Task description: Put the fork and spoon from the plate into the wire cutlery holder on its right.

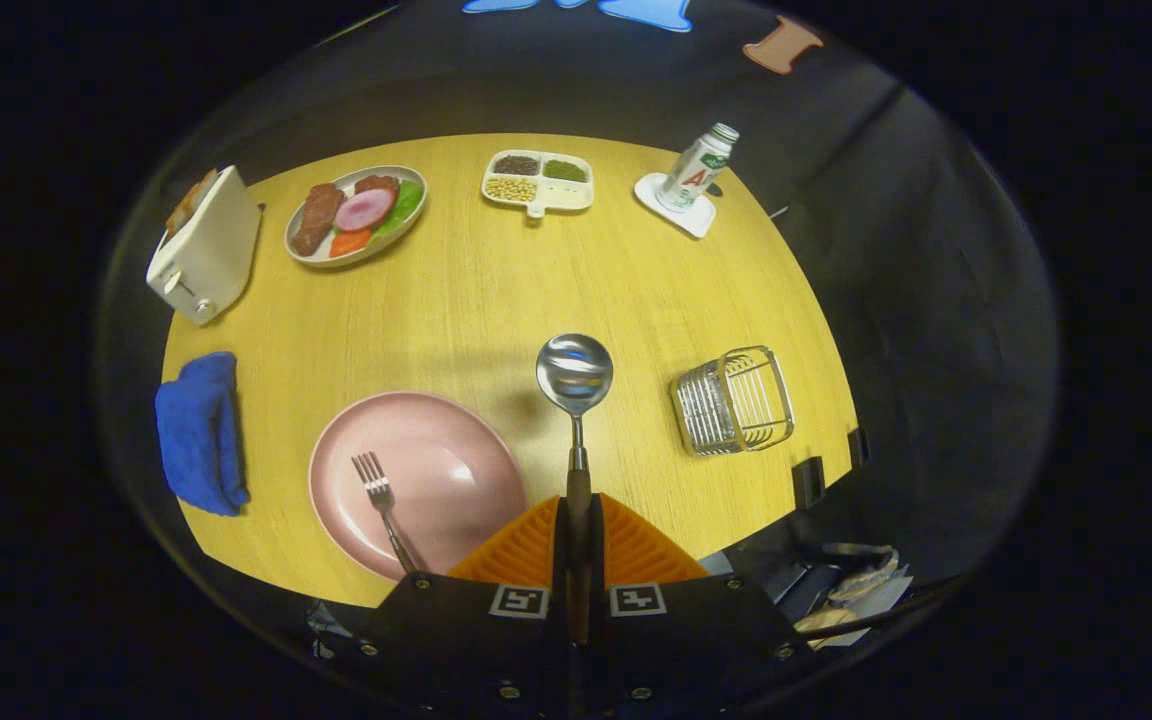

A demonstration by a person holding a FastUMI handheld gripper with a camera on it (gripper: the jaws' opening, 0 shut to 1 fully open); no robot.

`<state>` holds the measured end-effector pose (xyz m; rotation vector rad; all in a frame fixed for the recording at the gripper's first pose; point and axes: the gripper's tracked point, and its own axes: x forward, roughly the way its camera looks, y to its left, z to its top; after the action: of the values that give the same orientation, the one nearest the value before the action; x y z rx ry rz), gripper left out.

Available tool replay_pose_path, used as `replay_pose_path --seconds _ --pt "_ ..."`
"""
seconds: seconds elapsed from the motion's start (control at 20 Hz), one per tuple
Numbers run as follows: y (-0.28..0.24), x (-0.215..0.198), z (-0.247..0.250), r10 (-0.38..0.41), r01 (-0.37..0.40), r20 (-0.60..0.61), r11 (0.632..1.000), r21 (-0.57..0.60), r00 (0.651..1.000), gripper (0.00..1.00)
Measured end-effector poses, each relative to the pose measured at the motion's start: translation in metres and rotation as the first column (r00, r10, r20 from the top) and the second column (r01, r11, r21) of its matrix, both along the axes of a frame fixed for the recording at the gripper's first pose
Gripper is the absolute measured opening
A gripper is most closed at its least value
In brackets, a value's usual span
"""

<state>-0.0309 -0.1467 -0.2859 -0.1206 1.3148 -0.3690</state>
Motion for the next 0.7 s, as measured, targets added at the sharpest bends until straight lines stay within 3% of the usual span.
replay_pose_path --seconds 0.3,0.7 --pt "-0.069 -0.006 0.001 -0.152 0.152 -0.017 0.988 -0.004 0.988 0.08" --pt "-0.127 -0.006 -0.010 -0.260 0.262 -0.058 0.965 0.032 0.964 0.08"
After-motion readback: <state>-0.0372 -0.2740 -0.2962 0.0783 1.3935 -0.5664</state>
